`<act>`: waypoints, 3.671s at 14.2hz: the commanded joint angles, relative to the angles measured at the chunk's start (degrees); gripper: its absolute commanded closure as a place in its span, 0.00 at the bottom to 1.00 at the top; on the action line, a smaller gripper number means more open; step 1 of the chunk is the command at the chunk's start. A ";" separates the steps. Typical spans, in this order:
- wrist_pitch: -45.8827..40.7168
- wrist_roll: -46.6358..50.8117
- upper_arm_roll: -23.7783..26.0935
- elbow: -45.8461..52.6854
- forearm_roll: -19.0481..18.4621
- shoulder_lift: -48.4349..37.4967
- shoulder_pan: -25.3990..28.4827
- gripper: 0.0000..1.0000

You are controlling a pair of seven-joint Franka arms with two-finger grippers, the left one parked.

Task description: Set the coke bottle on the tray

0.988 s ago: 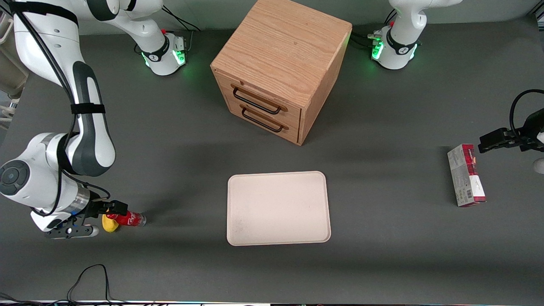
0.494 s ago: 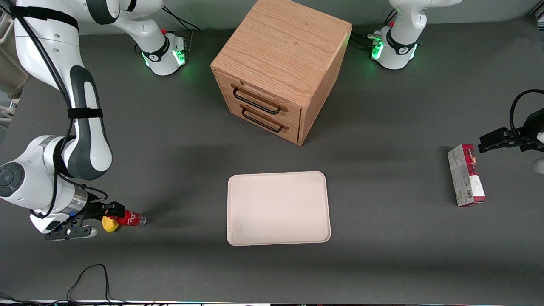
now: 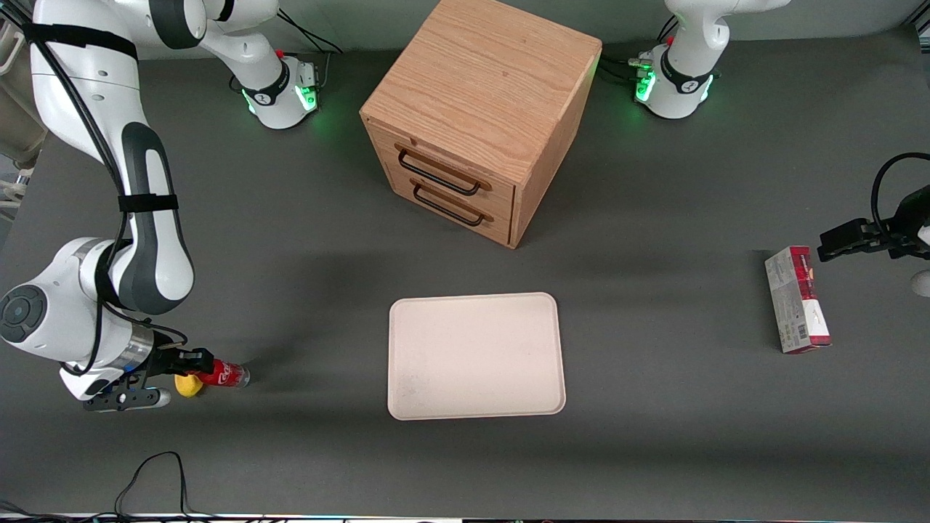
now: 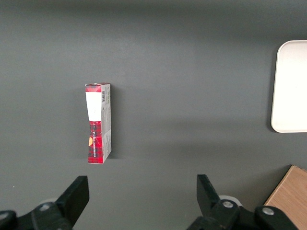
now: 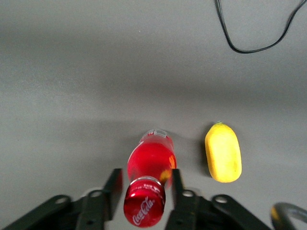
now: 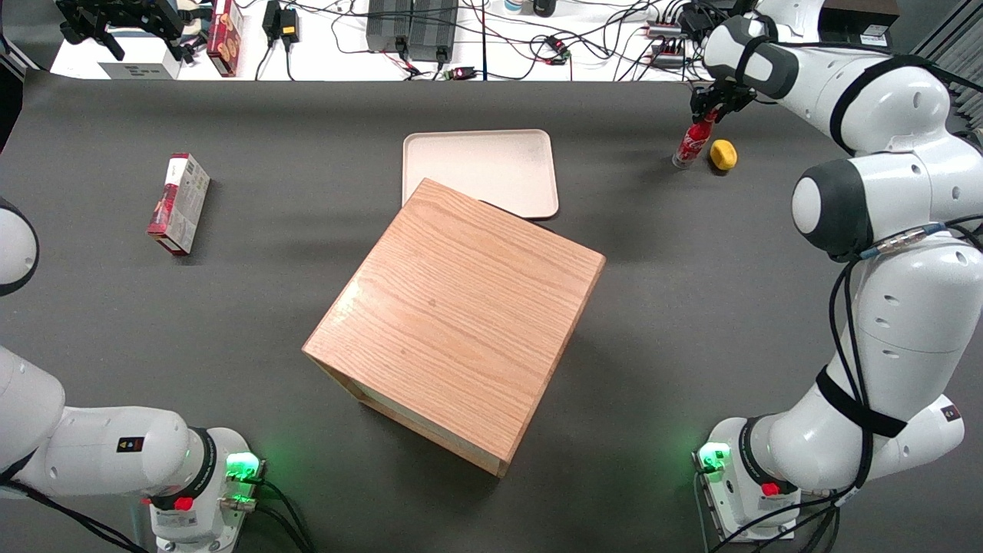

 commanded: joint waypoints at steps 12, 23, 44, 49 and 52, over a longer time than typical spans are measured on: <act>-38.44 10.72 4.47 36.04 -5.41 -0.76 2.40 1.00; -15.88 30.78 33.57 38.16 -25.98 13.29 4.25 1.00; -9.97 38.33 32.34 25.01 -25.46 7.54 2.69 0.00; -11.47 30.46 20.23 -0.28 -13.59 -17.41 1.35 0.00; -16.19 20.95 13.20 -12.18 -13.24 -29.73 1.35 0.00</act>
